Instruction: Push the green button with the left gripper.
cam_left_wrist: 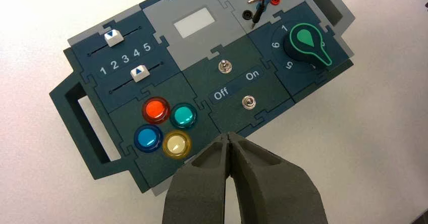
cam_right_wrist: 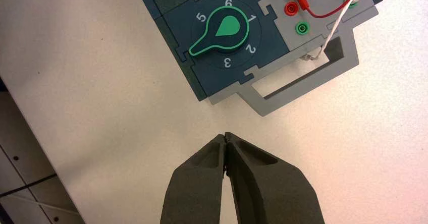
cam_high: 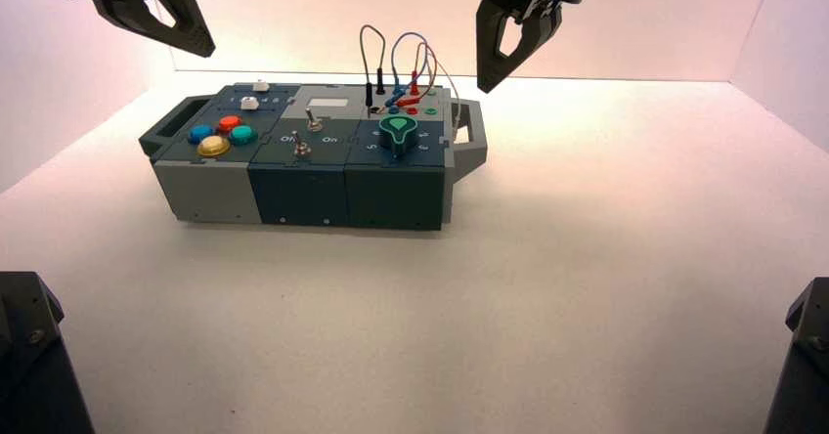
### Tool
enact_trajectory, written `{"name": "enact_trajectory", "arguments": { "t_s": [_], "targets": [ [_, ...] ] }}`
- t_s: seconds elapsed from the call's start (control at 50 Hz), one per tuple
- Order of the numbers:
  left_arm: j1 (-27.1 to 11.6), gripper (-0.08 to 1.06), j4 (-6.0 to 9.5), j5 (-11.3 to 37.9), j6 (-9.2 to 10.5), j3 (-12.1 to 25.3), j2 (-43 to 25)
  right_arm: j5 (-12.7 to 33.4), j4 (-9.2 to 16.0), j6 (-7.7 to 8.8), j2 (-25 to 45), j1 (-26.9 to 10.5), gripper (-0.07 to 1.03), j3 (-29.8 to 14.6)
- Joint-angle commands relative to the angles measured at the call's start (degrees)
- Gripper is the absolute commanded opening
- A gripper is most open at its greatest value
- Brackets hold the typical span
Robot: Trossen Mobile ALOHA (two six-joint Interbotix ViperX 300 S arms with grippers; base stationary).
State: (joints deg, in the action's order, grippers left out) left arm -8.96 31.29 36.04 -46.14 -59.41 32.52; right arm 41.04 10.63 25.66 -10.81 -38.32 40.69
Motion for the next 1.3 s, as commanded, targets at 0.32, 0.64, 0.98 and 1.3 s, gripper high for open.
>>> {"name": "enact_trajectory", "arguments": {
  "t_s": [0.32,0.64,0.98,1.3],
  "targets": [
    [0.1,-0.03,-0.09,-0.4,-0.26,0.6,0.4,0.2,0.4,0.00,-1.5,-0.1,-0.02,-1.0],
    [0.1,-0.03,-0.26,-0.1,0.09,0.8,0.5,0.3,0.5,-0.18,-2.3,-0.1,-0.02,-1.1],
    [1.1,-0.03,-0.35,-0.1,14.24,1.9,1.4,0.4,2.8,-7.38,-5.9,-0.1,-0.02,-1.2],
    [1.9,-0.03,-16.96,6.3,32.78,4.4,0.4,0.9,-5.2,-23.55,-8.8,-0.1,-0.02,-2.1]
  ]
}}
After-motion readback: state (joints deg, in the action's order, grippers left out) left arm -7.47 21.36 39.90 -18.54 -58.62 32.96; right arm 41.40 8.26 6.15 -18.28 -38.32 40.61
